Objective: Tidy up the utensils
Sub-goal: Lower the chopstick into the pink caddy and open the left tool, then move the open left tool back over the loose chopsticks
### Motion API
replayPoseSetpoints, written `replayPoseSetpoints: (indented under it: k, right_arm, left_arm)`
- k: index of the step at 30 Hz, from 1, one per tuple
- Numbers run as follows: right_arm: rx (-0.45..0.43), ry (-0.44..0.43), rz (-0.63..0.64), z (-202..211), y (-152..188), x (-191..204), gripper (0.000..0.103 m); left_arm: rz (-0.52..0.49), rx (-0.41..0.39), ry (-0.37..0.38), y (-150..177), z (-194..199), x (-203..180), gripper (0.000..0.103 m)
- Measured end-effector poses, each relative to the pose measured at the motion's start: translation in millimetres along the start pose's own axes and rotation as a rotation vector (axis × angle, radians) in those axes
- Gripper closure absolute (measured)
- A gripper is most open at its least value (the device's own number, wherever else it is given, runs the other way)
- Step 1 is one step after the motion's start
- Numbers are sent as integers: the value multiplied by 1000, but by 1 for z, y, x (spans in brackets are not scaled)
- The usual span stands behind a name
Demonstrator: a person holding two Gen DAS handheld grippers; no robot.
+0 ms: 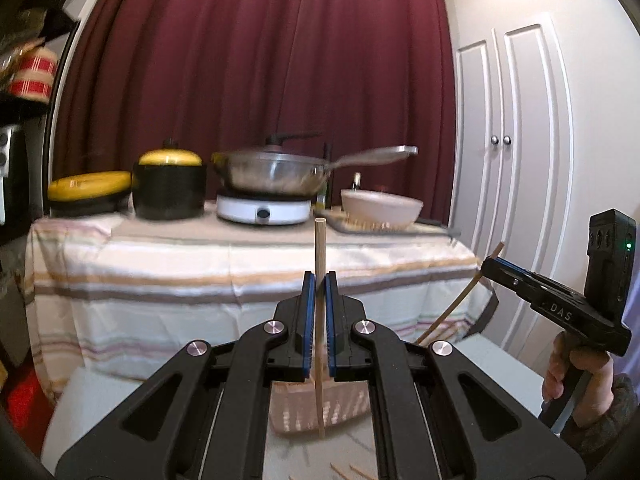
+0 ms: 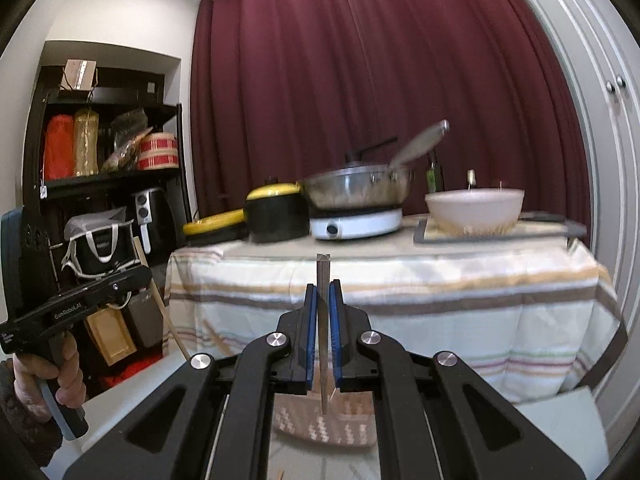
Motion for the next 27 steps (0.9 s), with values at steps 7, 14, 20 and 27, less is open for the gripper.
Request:
replayPoseSetpoints:
  k: [7, 14, 20, 27]
  right_arm:
    - [-20, 21, 13, -29, -10, -11, 96]
    - [-20, 27, 11, -55, -5, -17, 96]
    - [10, 35, 17, -69, 19, -20, 96]
    - [114, 37, -16, -70, 63, -22, 64]
  left_arm:
    - [-30, -70, -16, -29, -35, 2, 97]
    - [-37, -63, -30, -23, -72, 5, 98]
    - [-31, 1, -51, 18, -97, 13, 98]
    - [15, 99, -48, 63, -102, 14, 65]
Point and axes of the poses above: each gripper's, at about its wrist camera, not at the fingertips, and z roughly against the way its jaws point, x to its left, y to its underside, the point moved 5 cm from there along -z, roughly the way its jaws point, and after that the axes turned 11 degrees about -x, right-handed, at the moved point
